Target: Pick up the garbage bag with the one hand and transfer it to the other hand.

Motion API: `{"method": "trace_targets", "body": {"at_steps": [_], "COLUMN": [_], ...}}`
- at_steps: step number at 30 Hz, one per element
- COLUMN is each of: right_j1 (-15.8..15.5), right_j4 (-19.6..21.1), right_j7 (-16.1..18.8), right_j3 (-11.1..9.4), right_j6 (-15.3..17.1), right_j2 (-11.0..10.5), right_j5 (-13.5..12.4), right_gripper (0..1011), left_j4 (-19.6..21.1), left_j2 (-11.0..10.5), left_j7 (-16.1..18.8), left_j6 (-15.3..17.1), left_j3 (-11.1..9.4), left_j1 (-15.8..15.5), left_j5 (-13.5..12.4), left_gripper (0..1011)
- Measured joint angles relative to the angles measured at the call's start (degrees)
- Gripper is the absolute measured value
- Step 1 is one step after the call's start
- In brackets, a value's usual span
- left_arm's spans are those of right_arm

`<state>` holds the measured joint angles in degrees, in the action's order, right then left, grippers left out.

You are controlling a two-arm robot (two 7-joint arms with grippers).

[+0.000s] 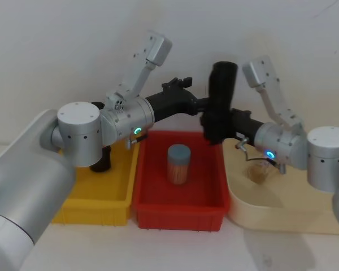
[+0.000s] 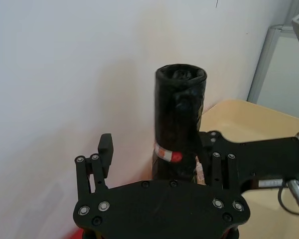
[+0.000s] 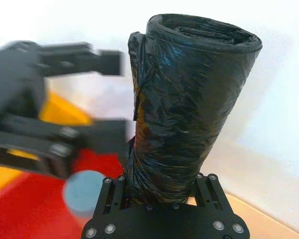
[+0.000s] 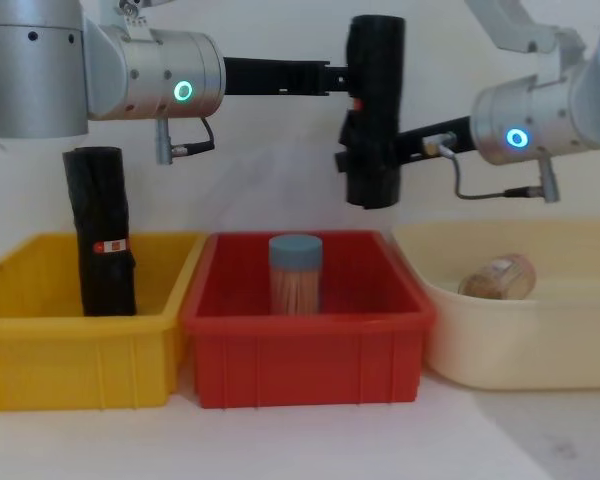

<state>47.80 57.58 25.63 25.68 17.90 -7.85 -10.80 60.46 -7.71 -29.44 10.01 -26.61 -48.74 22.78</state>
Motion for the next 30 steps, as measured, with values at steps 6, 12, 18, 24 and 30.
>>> {"method": "trace_targets", "body": {"at_steps": [6, 12, 18, 24, 30], "right_j1": [-0.83, -1.66, -3.15, -5.09, -6.99], "right_j4": [0.66, 1.27, 2.87, 5.14, 7.36], "right_j7": [-3.03, -5.56, -8.56, -11.01, -12.84], "right_j3": [-1.08, -2.16, -3.68, -5.12, -6.3], "right_j6": [0.82, 1.77, 3.62, 5.93, 8.01], "right_j2": [-1.8, -3.53, -6.43, -9.6, -12.3], "right_j5": [1.17, 2.27, 3.71, 5.2, 6.44], "right_gripper": [573, 573, 573, 672, 855], "left_j4": [0.0, 0.0, 0.0, 0.0, 0.0], "left_j2": [0.0, 0.0, 0.0, 0.0, 0.0], "left_j7": [0.0, 0.0, 0.0, 0.0, 0.0], "left_j6": [0.0, 0.0, 0.0, 0.0, 0.0], "left_j3": [0.0, 0.0, 0.0, 0.0, 0.0], "left_j1": [0.0, 0.0, 0.0, 0.0, 0.0], "left_j5": [0.0, 0.0, 0.0, -0.01, -0.01], "left_gripper": [1001, 1001, 1001, 1001, 1001]}}
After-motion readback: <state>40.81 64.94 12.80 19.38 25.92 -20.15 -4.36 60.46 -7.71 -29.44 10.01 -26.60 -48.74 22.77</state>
